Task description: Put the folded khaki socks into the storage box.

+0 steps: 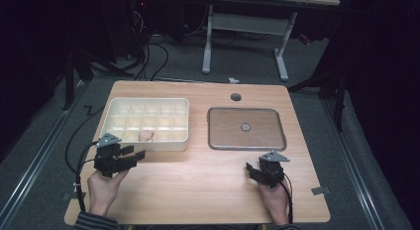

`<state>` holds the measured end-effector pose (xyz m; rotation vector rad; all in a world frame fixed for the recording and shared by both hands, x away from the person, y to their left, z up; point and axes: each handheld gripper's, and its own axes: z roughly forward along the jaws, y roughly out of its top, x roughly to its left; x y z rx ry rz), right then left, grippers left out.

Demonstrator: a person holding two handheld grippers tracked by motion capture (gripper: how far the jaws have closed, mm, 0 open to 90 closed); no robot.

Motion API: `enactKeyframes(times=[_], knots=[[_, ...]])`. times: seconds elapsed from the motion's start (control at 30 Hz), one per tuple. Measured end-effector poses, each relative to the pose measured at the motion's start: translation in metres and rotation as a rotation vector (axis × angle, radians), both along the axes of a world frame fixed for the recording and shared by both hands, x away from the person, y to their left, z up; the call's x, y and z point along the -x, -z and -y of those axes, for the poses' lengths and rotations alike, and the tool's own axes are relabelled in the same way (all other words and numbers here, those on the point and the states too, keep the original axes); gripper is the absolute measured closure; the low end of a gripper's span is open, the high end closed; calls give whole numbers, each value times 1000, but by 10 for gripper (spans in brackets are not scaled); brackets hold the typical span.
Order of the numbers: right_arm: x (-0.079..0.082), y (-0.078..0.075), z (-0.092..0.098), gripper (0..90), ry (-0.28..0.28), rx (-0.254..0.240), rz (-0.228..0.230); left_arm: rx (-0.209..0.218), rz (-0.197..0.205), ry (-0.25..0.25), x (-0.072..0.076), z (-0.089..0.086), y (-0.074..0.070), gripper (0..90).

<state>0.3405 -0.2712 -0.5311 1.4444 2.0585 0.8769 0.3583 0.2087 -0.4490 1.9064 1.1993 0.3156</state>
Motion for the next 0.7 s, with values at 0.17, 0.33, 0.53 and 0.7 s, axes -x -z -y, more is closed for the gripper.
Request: enactKeyframes(times=[0.17,0.33,0.53,0.7], knots=[[0,0,0,414,0,0,0,2,-5,3,2,1,2,462],[0,0,0,413,-1,1,0,3,-8,8,4,4,5,458],[0,0,0,413,0,0,0,16,-9,19,6,7,7,452],[0,0,0,411,-1,-1,-1,20,-10,32,6,11,9,445]])
